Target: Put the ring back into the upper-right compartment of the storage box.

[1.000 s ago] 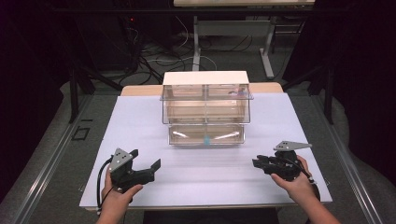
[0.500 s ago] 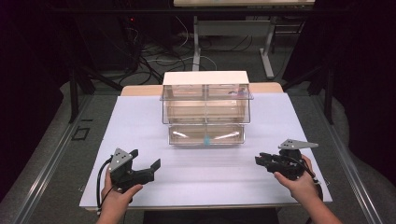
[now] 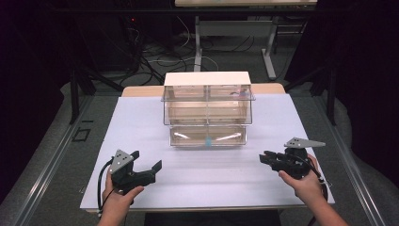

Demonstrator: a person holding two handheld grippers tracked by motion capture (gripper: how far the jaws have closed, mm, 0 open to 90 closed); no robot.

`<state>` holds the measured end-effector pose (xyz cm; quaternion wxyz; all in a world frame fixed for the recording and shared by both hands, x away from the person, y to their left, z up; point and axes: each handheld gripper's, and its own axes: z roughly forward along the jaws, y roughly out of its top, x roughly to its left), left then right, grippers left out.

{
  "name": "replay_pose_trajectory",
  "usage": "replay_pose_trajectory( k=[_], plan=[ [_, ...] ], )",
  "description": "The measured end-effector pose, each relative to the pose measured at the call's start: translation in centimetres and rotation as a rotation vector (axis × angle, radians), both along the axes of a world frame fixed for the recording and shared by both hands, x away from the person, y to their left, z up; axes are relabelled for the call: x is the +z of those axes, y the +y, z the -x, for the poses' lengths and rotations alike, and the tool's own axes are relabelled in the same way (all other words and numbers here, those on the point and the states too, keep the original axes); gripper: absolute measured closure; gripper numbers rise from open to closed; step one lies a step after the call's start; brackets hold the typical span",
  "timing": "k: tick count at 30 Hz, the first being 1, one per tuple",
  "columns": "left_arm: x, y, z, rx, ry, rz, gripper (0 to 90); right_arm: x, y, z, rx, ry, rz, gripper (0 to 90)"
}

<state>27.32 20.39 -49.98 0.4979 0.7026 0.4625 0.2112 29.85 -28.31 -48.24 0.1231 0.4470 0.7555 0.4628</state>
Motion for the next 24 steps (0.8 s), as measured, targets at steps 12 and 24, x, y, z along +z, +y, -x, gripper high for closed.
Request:
replay_pose_trajectory(
  k=[12, 24],
  plan=[
    [0.0, 0.1, 0.0, 0.007, 0.004, 0.006, 5.9, 1.5, -0.2, 0.5, -0.024, -0.015, -0.022, 68.8],
    [-0.1, 0.0, -0.1, 0.009, 0.005, 0.009, 5.9, 3.2, -0.2, 1.2, -0.03, -0.028, -0.021, 68.8]
  ],
)
